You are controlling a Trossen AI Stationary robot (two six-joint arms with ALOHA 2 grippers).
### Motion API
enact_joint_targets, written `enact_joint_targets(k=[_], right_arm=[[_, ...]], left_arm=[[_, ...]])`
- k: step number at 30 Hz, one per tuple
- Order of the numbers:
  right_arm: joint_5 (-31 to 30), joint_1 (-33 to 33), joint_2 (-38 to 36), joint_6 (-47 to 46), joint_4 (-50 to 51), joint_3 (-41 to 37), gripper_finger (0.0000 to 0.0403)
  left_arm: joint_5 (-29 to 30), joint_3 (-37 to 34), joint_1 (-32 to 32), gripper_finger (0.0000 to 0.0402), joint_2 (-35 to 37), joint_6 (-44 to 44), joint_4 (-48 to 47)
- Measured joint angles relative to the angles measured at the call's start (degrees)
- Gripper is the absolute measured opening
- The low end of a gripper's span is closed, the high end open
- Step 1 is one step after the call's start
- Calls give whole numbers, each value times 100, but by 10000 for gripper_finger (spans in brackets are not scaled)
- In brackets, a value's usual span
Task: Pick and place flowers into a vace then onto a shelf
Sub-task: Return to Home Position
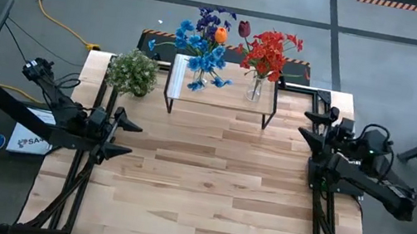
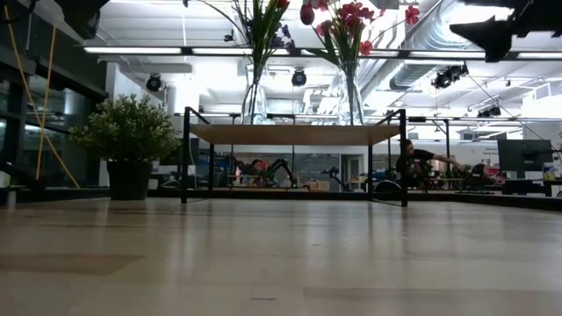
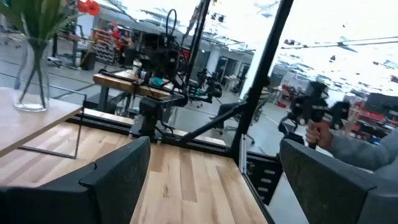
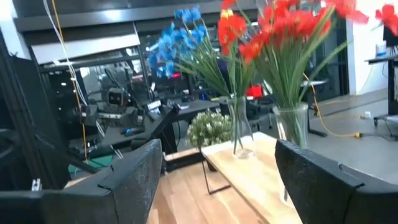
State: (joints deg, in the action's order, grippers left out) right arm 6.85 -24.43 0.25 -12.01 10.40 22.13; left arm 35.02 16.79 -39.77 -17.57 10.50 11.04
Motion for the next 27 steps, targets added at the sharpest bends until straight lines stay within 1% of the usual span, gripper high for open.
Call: enact_joint_targets(k=[3,7,13,18,21,23,27], right_arm=[[0,0,0,-45,-37,-174,303],[16,23,0,-83,-83,-253,303],[-30,146,0,-4,-124,-279,303],[-42,304,0,44,-875,-808,303],[-228,367,0,7,-1230,-1093,303],[-353,394,0,-4,-1265,-1146,303],[-372,396,0,-7,-1188,-1180,303]], left_arm=[[112,-156,0,390,-101,-121,316],[115,-341,0,390,-174,-403,705],[148,-450,0,390,-178,-428,724],[200,-608,0,390,-178,-473,947],[204,-706,0,390,-178,-488,999],[202,-721,0,390,-179,-593,997],[205,-721,0,390,-180,-777,997]])
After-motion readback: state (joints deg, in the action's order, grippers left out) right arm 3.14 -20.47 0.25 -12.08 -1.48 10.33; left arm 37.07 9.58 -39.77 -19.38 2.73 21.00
